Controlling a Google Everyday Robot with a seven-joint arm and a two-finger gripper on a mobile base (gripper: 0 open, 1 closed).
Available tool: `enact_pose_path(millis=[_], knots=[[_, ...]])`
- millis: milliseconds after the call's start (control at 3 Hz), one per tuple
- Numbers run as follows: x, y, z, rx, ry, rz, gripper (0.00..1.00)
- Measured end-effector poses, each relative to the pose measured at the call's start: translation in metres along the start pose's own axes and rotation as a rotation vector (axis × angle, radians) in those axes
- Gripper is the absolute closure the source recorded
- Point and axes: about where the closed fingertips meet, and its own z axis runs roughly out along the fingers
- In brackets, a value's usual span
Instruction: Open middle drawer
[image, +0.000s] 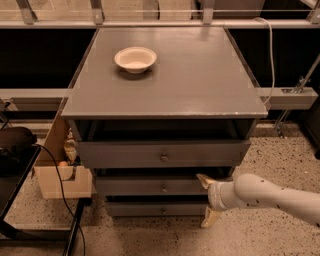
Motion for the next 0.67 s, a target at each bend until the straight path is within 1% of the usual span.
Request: enact_pose_path(millis=[667], knots=[[0.005,-0.011,0.024,0.0,-0.049,-0.019,0.0]])
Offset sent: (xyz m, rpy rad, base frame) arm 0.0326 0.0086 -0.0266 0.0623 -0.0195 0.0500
